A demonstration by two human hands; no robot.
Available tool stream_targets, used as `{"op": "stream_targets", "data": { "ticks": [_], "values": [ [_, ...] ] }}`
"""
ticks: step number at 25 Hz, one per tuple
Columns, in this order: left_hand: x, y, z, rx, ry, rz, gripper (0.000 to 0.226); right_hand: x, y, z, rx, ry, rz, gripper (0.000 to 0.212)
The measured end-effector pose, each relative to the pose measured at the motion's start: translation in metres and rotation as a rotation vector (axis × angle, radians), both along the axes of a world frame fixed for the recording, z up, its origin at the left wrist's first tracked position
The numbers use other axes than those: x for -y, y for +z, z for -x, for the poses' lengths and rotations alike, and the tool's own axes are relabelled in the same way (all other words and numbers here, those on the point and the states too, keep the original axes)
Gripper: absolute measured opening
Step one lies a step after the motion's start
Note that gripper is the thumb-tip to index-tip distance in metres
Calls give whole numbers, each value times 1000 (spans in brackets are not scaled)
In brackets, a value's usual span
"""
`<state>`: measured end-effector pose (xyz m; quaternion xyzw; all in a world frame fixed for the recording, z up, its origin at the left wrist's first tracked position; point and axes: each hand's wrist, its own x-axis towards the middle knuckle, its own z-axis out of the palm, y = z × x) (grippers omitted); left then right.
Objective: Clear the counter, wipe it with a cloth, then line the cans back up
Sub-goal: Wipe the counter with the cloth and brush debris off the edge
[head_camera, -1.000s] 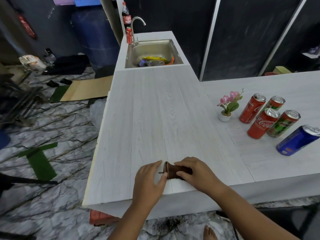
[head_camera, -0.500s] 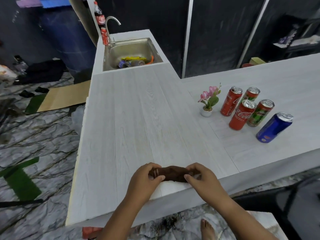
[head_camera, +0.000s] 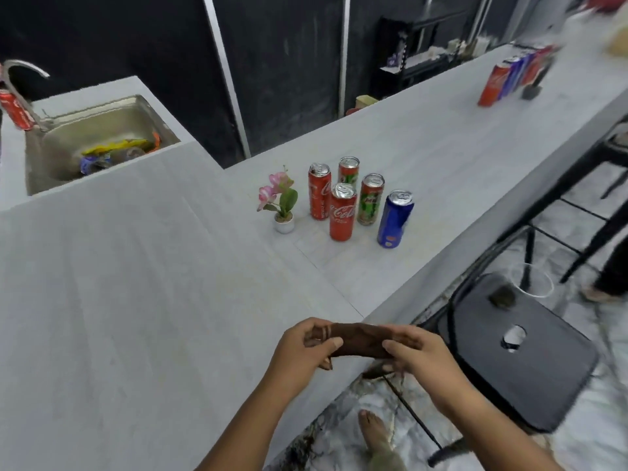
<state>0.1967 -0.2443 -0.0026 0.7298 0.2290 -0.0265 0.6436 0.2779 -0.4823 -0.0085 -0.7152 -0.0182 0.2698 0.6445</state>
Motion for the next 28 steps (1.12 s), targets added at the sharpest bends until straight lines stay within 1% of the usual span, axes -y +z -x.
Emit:
{"op": "stream_targets", "data": {
  "ticks": [4,7,9,11,14,18,21,25,26,28],
  "values": [
    [75,-11,-64,-25,-200,11,14,85,-4,-10,8,-239,13,32],
    [141,-19,-105,-27,-368,-13,14,147,-15,-10,-16,-443,50,30],
    [181,-26,-127,-12,-471,-53,18,181,-25,-7,-57,-577,62,27],
    [220,-36,-148,-16,-578,-79,17,210,-37,-4,-88,-694,93,26],
    [268,-54,-175,-57,-741,-184,18,243,-59,-3,-106,-800,156,26],
    [304,-80,-200,-131,-871,-379,18,263,-92,-7,-163,-867,218,23],
    [318,-98,-211,-186,-929,-477,24,268,-117,-15,-197,-853,277,21],
    [321,-106,-210,-189,-944,-507,42,271,-135,-22,-217,-806,374,23],
    [318,-106,-207,-184,-946,-492,46,270,-136,-21,-222,-785,415,26],
    [310,-101,-202,-161,-926,-452,47,267,-130,-17,-195,-733,518,35]
  ]
}}
